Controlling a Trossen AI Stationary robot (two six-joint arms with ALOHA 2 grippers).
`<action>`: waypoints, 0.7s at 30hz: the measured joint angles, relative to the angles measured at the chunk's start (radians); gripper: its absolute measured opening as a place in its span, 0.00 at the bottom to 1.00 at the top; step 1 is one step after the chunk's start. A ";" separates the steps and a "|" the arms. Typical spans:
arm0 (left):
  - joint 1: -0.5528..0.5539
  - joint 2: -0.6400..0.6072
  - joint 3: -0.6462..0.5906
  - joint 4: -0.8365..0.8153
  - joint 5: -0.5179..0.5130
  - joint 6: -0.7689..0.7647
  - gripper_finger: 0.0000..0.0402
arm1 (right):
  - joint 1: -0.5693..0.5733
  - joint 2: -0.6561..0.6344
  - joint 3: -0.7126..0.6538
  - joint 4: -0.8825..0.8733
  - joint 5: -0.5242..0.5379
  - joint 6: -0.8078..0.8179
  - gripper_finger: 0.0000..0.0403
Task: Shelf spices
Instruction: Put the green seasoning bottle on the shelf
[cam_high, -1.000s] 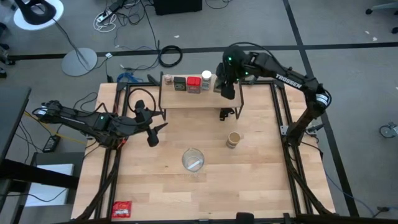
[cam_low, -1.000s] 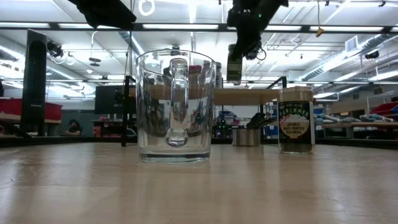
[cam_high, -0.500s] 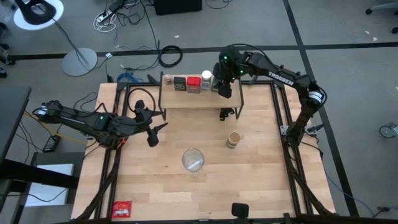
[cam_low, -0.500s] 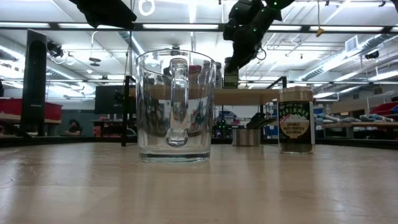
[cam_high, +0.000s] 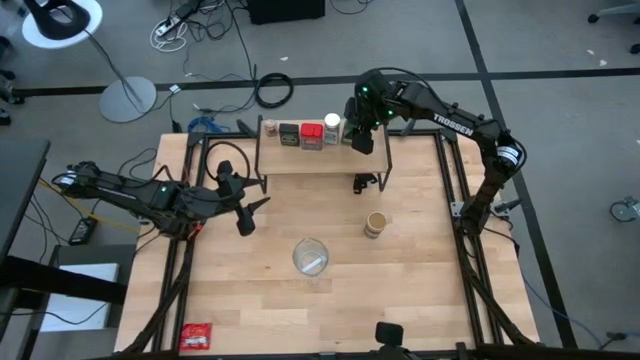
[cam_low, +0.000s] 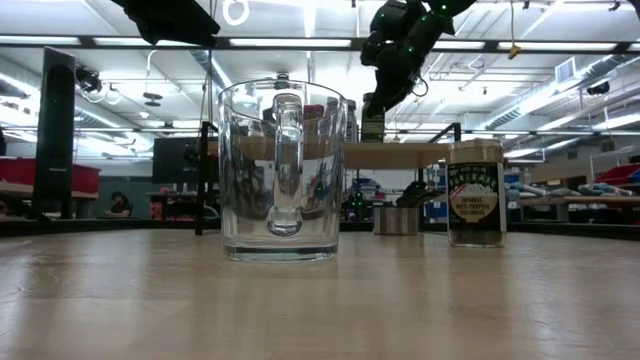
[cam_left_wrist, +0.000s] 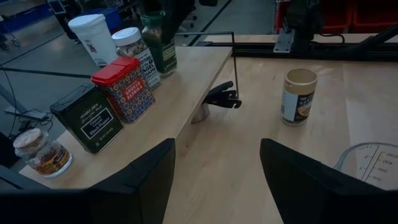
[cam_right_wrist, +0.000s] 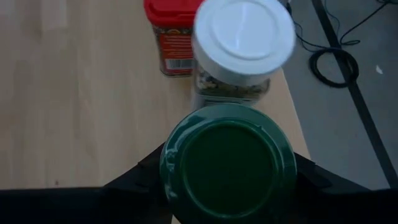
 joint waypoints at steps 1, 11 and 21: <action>0.000 0.000 0.000 0.000 0.000 0.000 0.60 | 0.000 0.000 0.000 -0.001 0.000 0.000 0.48; 0.000 0.000 0.000 -0.001 0.000 -0.003 0.60 | 0.000 0.000 0.000 -0.002 -0.001 0.023 0.48; 0.000 0.000 0.000 -0.002 0.000 -0.003 0.60 | 0.008 -0.002 0.000 0.004 0.000 0.033 0.75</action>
